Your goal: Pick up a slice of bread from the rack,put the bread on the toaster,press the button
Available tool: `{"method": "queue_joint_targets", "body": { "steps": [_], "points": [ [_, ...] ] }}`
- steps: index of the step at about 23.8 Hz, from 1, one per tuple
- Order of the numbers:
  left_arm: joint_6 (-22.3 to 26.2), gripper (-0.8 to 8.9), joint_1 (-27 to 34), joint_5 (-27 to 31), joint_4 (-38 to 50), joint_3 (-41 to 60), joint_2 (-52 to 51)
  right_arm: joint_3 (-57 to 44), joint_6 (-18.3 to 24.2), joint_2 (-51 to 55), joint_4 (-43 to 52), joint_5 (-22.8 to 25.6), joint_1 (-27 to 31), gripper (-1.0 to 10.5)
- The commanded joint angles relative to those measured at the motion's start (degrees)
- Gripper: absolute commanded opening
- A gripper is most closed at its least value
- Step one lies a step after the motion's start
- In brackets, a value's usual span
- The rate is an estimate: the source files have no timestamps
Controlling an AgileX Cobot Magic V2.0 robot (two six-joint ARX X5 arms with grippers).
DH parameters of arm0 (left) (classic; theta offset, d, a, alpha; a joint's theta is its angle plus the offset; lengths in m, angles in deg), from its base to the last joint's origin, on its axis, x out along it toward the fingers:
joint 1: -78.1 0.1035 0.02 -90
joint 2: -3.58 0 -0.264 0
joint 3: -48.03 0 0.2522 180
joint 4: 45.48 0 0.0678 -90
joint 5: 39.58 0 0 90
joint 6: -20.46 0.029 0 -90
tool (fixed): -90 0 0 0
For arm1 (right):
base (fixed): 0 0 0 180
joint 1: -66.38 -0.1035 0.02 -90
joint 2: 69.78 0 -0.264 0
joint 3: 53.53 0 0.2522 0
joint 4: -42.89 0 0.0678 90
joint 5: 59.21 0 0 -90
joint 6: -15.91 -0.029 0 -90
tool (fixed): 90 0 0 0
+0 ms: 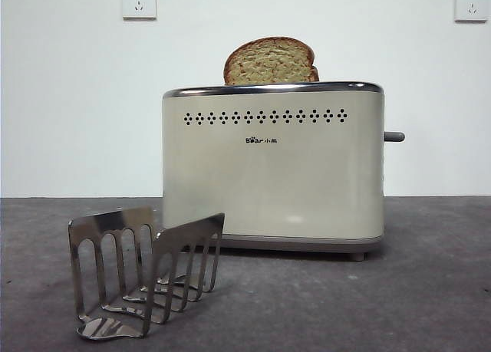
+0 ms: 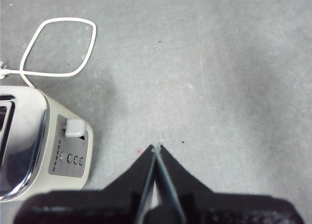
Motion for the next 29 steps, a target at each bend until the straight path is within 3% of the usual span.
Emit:
{"method": "queue_joint_targets", "body": {
  "steps": [1,10,13,15,18,20,22,29],
  "points": [
    [-0.68,-0.03,0.13,0.04,0.22,0.57,0.17,0.17,0.42,-0.13,0.13,0.04,-0.04,0.0],
    [-0.68,-0.03,0.13,0.04,0.20,0.55,2.36,0.15,0.42,-0.13,0.22,-0.55,-0.07,0.0],
    [-0.68,-0.03,0.13,0.00,0.20,0.55,3.26,-3.45,0.55,3.78,3.45,5.81,0.35,0.0],
    [-0.68,-0.03,0.13,0.00,0.20,0.55,3.45,-13.81,2.95,13.86,13.22,8.92,0.35,0.0],
    [-0.68,-0.03,0.13,0.00,0.17,0.55,3.78,-36.37,5.62,34.21,35.21,11.06,0.35,0.0],
    [-0.68,-0.03,0.13,0.00,0.17,0.55,3.78,-49.53,8.20,46.56,42.53,16.57,0.33,0.0],
    [-0.68,-0.03,0.13,0.00,0.17,0.55,3.78,-59.54,10.36,55.19,46.56,16.68,0.33,0.0],
    [-0.68,-0.03,0.13,-0.02,0.17,0.55,3.78,-76.87,10.29,63.01,57.31,16.04,0.39,0.0]
  ]
}}
